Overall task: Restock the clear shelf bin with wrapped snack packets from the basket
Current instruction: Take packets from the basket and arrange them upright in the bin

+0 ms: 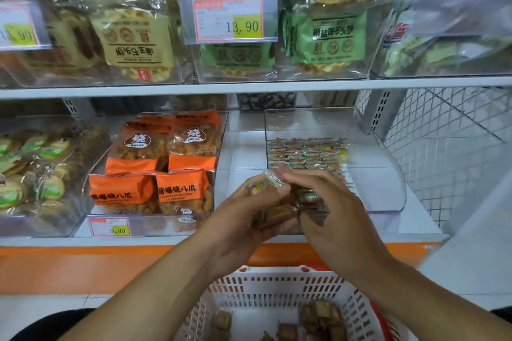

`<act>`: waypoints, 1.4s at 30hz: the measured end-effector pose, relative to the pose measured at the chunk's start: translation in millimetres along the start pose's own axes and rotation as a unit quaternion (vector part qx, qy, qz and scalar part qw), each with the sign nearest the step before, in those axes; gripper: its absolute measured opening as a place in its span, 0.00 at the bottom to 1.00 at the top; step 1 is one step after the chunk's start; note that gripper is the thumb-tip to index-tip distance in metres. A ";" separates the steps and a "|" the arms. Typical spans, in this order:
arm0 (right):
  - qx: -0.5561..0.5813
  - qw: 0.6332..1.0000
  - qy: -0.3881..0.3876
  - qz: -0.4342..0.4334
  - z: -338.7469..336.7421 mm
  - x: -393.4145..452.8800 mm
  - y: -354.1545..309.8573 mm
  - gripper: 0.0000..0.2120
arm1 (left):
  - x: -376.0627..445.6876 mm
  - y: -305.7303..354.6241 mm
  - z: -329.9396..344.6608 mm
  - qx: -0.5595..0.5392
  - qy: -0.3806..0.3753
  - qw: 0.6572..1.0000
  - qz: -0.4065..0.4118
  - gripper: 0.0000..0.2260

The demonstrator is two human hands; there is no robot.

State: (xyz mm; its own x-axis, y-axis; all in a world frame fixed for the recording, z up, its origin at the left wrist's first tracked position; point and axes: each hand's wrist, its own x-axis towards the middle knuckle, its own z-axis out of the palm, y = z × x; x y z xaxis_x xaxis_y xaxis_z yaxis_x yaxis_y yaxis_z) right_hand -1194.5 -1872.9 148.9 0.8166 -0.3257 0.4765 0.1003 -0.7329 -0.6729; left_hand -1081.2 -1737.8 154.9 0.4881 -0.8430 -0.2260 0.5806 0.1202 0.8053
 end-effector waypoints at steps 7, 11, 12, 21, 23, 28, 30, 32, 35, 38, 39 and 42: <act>0.020 0.999 -0.039 0.021 -5.9 -1.6 -2.8 0.28 | -4.9 -3.0 -1.6 0.034 0.045 0.998 0.035 0.20; 0.037 0.996 -0.067 0.047 -19.3 6.1 0.1 0.17 | -6.4 0.5 -5.6 0.025 0.049 0.998 0.007 0.20; 0.039 0.995 -0.069 0.056 -24.0 9.1 -0.3 0.15 | -6.2 0.8 -6.9 0.022 0.055 0.998 0.001 0.19; 0.344 0.886 -0.187 0.248 -33.4 23.1 9.8 0.17 | -2.4 2.7 -7.5 0.130 0.014 0.990 -0.058 0.21; 0.359 0.864 -0.226 0.270 -38.1 22.8 12.6 0.23 | -2.5 3.5 -6.3 0.145 0.009 0.988 -0.059 0.18; 0.361 0.846 -0.287 0.269 -49.5 19.9 17.9 0.18 | -3.7 5.8 -8.1 0.164 0.005 0.983 -0.077 0.18; 0.324 0.856 -0.300 0.267 -50.5 20.3 16.6 0.14 | -4.3 7.9 -8.2 0.170 0.001 0.982 -0.086 0.16; 0.277 0.867 -0.319 0.263 -51.6 21.0 12.9 0.12 | -5.0 9.3 -7.4 0.178 -0.006 0.979 -0.097 0.17; 0.237 0.874 -0.333 0.263 -50.2 20.3 11.5 0.12 | -5.1 8.2 -7.8 0.179 -0.016 0.977 -0.111 0.24; 0.307 0.847 -0.305 0.308 -46.7 19.8 13.6 0.15 | -4.2 6.2 -7.8 0.154 -0.008 0.981 -0.118 0.27; 0.331 0.840 -0.291 0.316 -46.5 20.2 15.2 0.16 | -3.7 5.4 -7.8 0.146 -0.003 0.982 -0.117 0.24; 0.401 0.817 -0.241 0.336 -48.1 21.9 18.6 0.22 | -2.2 5.0 -8.7 0.107 0.033 0.987 -0.112 0.16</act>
State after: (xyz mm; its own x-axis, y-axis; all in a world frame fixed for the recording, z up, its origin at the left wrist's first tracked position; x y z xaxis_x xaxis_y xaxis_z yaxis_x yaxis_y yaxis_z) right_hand -1202.1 -1922.4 174.0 0.9505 -0.0785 -0.3008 -0.2798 0.2056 -0.9378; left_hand -1073.7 -1730.8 154.6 0.4090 -0.7989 -0.4411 0.5316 -0.1842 0.8267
